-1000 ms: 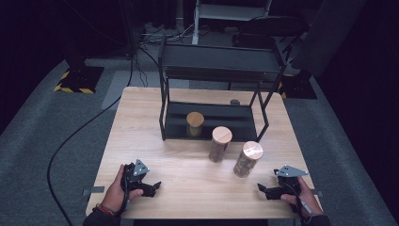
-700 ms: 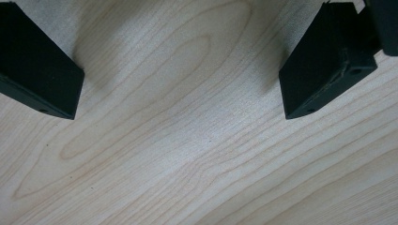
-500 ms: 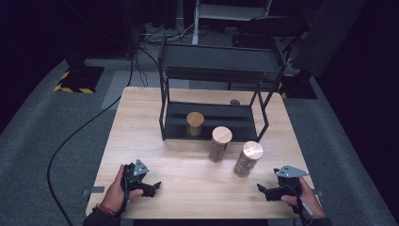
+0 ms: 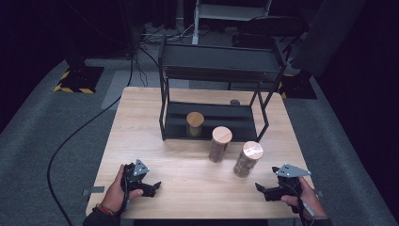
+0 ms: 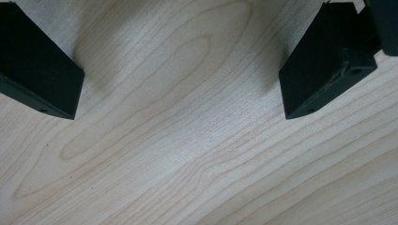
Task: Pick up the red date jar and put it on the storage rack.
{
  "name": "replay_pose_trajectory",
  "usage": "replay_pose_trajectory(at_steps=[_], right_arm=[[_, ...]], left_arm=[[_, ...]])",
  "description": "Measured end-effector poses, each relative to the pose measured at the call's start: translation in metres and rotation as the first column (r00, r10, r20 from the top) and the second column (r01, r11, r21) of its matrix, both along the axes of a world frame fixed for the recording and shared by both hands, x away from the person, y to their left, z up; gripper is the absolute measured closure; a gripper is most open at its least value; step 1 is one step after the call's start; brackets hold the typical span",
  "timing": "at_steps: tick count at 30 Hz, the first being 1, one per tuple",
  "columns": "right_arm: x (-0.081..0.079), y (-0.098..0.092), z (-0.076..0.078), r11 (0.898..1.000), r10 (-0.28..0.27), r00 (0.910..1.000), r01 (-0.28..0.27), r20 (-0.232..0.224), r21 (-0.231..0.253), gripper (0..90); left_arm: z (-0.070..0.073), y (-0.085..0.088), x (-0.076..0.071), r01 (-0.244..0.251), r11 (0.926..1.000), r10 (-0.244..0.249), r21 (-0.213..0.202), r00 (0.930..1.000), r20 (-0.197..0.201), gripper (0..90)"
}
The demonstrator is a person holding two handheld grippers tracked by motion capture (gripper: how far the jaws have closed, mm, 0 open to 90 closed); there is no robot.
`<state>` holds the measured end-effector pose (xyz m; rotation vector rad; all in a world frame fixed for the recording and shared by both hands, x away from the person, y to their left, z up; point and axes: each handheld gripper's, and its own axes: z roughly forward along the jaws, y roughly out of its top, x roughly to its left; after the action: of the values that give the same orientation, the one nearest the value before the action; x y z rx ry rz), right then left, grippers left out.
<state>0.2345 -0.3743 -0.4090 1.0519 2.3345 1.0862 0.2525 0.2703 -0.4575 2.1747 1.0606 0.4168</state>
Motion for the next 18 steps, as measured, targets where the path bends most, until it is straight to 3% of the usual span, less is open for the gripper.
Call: replay_pose_trajectory(at_steps=[10, 18], right_arm=[[0.002, 0.010, 0.022, 1.000, 0.008, 0.9998, -0.008, 0.016, 0.020, 2.0], [0.004, 0.021, 0.029, 1.000, 0.008, 0.9997, -0.008, 0.021, 0.015, 1.9]], left_arm=[[0.000, 0.000, 0.000, 0.000, 1.0000, 0.000, 0.001, 1.0000, 0.000, 0.2], [0.000, 0.000, 0.000, 0.000, 1.0000, 0.000, 0.001, 1.0000, 0.000, 0.2]])
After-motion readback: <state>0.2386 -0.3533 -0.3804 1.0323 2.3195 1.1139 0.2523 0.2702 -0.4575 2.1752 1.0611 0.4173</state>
